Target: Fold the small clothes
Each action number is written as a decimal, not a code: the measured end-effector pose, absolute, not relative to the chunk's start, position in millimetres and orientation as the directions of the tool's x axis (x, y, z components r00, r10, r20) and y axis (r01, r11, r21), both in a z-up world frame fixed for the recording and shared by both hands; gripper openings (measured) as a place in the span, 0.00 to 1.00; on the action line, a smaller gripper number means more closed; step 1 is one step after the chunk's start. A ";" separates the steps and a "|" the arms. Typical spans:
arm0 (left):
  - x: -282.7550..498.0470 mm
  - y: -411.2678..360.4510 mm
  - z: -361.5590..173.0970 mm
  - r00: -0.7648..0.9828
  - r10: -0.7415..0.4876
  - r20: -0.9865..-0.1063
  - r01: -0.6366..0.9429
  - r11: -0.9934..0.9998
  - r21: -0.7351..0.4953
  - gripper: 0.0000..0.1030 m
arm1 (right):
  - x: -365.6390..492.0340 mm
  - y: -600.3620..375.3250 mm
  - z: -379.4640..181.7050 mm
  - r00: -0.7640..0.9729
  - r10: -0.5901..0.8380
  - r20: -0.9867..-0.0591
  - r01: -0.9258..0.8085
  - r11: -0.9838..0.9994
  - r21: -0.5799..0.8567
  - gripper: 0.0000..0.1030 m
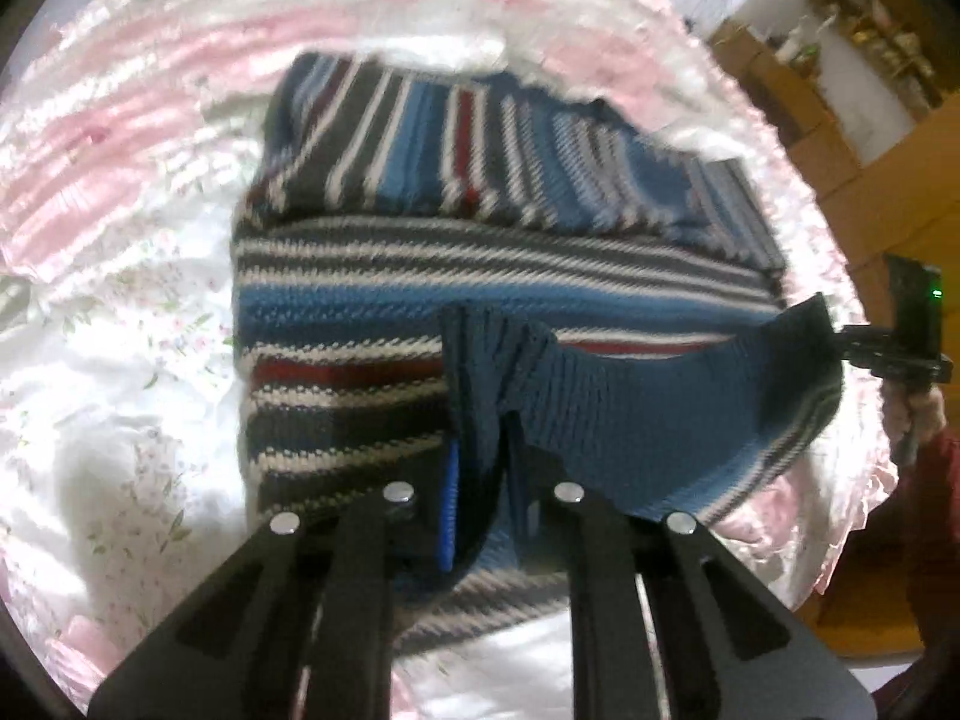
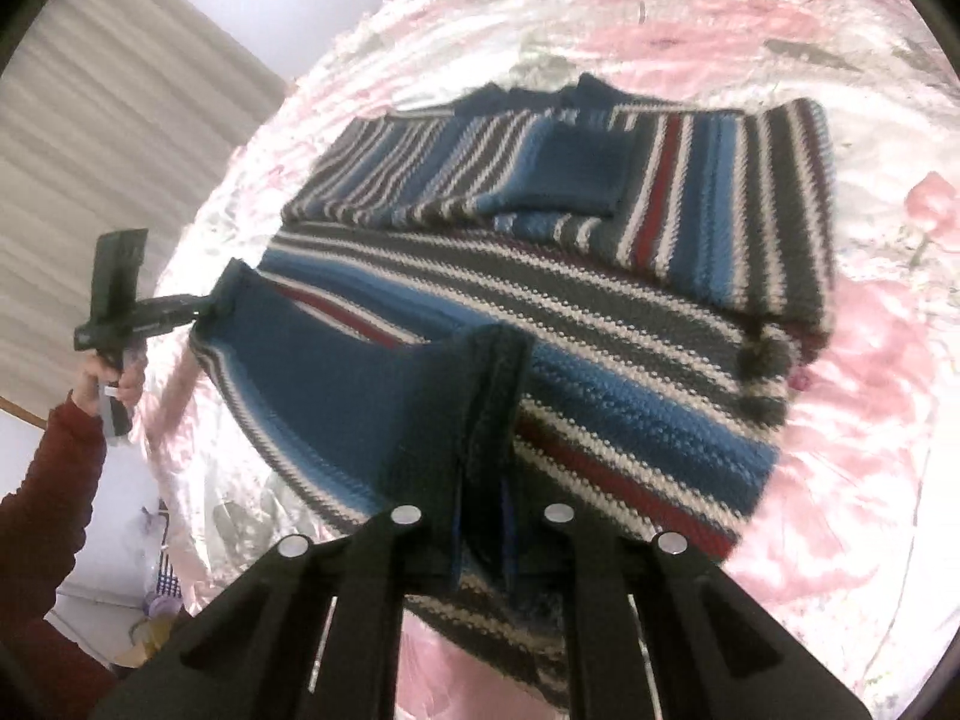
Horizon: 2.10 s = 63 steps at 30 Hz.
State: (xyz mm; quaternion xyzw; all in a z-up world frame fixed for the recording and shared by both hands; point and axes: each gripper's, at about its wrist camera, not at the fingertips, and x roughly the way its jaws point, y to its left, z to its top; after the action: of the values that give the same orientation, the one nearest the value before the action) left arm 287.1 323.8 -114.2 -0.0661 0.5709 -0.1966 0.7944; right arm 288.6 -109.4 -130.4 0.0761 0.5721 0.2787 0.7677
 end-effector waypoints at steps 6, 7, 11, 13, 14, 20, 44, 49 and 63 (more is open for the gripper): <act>300.5 327.6 -94.4 0.354 -0.378 -0.855 0.196 0.924 -0.328 0.11 | 304.7 -120.6 -122.0 0.227 0.470 -0.853 -0.296 0.868 0.400 0.09; 307.1 328.3 -89.1 0.371 -0.383 -0.846 0.186 0.923 -0.336 0.11 | 310.0 -123.5 -117.2 0.241 0.470 -0.849 -0.290 0.870 0.399 0.09; 345.1 323.0 -67.6 0.448 -0.369 -0.814 0.166 0.929 -0.330 0.10 | 343.4 -135.9 -85.9 0.322 0.454 -0.831 -0.266 0.886 0.380 0.09; 373.2 317.4 -57.7 0.480 -0.353 -0.803 0.156 0.935 -0.318 0.10 | 368.5 -138.3 -71.4 0.360 0.423 -0.832 -0.256 0.902 0.348 0.09; 389.9 313.2 -52.1 0.508 -0.327 -0.797 0.154 0.945 -0.290 0.09 | 384.9 -138.9 -65.2 0.381 0.396 -0.836 -0.246 0.915 0.321 0.09; 462.1 292.1 -52.4 0.563 -0.257 -0.785 0.118 0.966 -0.231 0.09 | 457.1 -137.4 -61.6 0.432 0.323 -0.842 -0.155 0.946 0.284 0.09; 489.1 297.6 -138.0 0.458 -0.202 -0.866 0.008 0.975 -0.223 0.66 | 487.7 -148.0 -159.6 0.385 0.101 -0.917 0.028 0.992 0.121 0.51; 416.7 331.6 -124.6 0.435 -0.180 -0.882 0.020 0.981 -0.191 0.71 | 415.1 -169.9 -129.6 0.364 0.200 -0.910 -0.051 0.980 0.195 0.52; 343.3 358.3 -156.1 0.389 -0.201 -0.899 -0.047 0.970 -0.238 0.61 | 334.6 -156.1 -168.3 0.233 0.293 -0.927 -0.112 0.955 0.273 0.22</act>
State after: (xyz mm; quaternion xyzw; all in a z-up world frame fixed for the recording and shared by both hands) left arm 343.3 358.3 -156.1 -0.1128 0.5506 -0.0466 0.8258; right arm 334.6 -156.1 -168.3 0.0745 0.6055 0.1295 0.7817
